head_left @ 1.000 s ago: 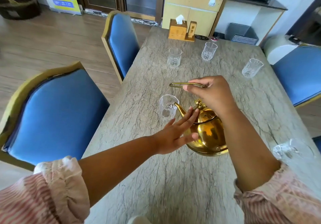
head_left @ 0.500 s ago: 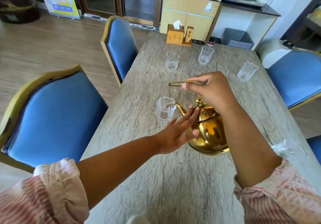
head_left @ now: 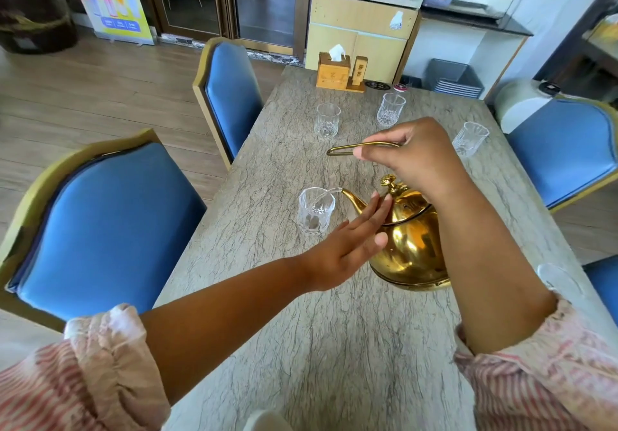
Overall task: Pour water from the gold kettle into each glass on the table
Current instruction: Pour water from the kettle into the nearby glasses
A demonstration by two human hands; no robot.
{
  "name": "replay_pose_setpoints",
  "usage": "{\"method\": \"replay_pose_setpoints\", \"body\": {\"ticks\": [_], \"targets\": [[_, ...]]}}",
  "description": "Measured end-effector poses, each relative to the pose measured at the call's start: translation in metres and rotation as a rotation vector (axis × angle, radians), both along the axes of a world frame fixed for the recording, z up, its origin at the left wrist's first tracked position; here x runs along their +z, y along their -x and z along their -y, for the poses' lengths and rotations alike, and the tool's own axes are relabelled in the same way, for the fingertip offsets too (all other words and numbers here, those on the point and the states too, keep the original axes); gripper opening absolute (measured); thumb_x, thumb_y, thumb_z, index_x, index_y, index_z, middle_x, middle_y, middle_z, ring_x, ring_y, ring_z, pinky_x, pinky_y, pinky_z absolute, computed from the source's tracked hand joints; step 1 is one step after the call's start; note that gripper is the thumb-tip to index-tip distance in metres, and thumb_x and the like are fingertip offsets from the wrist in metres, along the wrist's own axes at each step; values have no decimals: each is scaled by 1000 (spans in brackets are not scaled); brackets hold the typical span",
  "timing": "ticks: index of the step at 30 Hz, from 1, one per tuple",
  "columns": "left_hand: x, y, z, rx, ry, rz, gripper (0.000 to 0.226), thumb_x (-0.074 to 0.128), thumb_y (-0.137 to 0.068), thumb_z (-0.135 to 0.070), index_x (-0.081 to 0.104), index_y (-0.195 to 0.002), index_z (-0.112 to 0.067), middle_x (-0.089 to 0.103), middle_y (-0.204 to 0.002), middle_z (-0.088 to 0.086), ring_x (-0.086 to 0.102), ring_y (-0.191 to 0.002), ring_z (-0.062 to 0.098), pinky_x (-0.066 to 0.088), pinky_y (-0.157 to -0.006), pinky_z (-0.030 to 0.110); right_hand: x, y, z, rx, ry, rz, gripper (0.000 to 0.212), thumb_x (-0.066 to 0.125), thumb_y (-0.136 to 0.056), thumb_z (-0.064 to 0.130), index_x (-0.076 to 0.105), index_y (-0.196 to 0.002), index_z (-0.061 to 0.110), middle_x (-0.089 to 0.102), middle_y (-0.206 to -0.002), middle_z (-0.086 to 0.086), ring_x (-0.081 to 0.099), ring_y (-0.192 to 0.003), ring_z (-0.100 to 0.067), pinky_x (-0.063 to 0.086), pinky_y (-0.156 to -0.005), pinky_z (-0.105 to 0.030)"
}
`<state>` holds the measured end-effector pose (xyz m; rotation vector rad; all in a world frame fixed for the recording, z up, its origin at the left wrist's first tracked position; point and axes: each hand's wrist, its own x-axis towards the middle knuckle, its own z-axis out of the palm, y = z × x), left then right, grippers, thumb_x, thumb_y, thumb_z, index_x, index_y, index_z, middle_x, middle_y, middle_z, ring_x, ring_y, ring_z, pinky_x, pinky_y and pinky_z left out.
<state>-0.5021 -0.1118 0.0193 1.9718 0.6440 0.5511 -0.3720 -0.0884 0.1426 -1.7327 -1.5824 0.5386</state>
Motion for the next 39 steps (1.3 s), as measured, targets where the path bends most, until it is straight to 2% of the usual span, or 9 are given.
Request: {"method": "replay_pose_setpoints", "body": {"ticks": [8,14,27,33,39], "targets": [[2,-3,1,10,-7,37,60,21,-94,-53,0,-147,-37,-9,-159,-10,-8,-143,-3,3,-118,52,7,-1,1,4,1,21,30,79,-72,36,77,-98,20,73,-108,-1,63,-102,-11,41,-84,-23],[1,-4,2,4,-7,64,65,19,-90,-64,1,-147,-37,-7,-160,-8,-6,-144,0,3,-118,53,9,-1,1,20,-2,37,31,79,-73,35,76,-99,19,73,-109,1,62,-102,-10,41,-86,-23],[-5,-2,0,-10,13,67,63,18,-89,-65,-1,-144,-39,-7,-159,-8,-6,-144,-1,3,-118,51,0,0,-3,20,18,51,32,78,-73,35,76,-100,19,72,-110,0,59,-98,-5,38,-83,-21],[-13,2,-4,-4,27,35,66,17,-89,-65,0,-146,-38,-7,-160,-8,-5,-145,1,3,-119,51,-13,2,-9,2,36,25,29,78,-72,36,77,-97,21,73,-107,2,63,-100,-8,41,-82,-23],[-22,4,-7,14,74,-20,57,20,-96,-48,2,-148,-33,-8,-158,-11,-8,-142,-4,2,-119,49,-29,4,-14,-22,42,-1,27,79,-72,35,77,-96,21,74,-101,0,66,-91,-9,46,-77,-22]]}}
